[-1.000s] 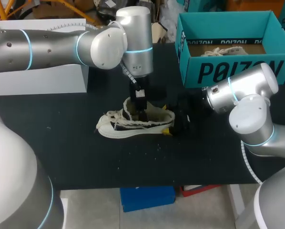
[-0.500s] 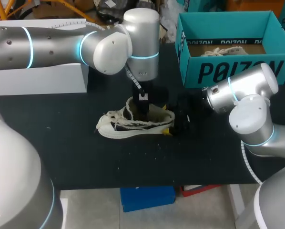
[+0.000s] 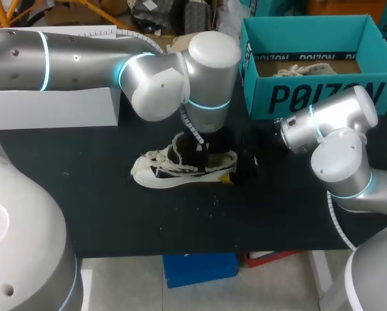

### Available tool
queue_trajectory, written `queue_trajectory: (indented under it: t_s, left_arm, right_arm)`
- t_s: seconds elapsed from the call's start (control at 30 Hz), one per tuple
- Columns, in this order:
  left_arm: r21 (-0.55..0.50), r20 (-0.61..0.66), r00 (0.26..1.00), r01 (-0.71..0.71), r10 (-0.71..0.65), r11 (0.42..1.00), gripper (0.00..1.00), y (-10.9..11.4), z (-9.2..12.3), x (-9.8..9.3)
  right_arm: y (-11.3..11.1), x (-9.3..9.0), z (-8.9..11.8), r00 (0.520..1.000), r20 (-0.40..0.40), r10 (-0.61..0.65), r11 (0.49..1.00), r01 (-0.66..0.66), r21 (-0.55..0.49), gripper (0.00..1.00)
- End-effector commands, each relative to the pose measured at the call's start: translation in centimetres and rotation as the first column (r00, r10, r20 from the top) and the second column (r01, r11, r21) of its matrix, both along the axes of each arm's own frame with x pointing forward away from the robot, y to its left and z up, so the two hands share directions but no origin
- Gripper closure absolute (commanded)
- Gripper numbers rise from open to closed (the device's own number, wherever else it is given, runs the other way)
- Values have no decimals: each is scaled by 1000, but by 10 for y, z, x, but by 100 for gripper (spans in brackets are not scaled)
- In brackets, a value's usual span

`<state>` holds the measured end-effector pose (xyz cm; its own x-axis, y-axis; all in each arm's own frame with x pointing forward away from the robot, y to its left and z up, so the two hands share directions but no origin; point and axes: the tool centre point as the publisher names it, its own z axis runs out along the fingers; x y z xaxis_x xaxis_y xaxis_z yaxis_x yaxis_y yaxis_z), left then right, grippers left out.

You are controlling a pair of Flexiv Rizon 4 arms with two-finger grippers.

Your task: Take the shoe out of the shoebox, open the shoe tongue, remove and reinsert the insole, then place the shoe into the shoebox

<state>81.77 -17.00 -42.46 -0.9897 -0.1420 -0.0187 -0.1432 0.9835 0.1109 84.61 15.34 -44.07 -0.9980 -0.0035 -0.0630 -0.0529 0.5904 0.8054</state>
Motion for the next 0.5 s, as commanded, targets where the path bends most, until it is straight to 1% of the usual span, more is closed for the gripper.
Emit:
queue_trajectory:
  t_s: [0.03,0.33,0.5]
  left_arm:
    - [7,191,981,26,-27,1000,77,9,-18,-9]
    - [44,368,929,20,-35,999,79,14,-29,3]
    - [31,422,906,22,-33,999,78,16,-31,10]
  right_arm:
    - [-1,3,-1,1000,-2,-1,1000,1,0,100]
    - [-1,3,-1,1000,-2,-1,1000,1,0,100]
    - [-1,3,-1,1000,-2,-1,1000,1,0,100]
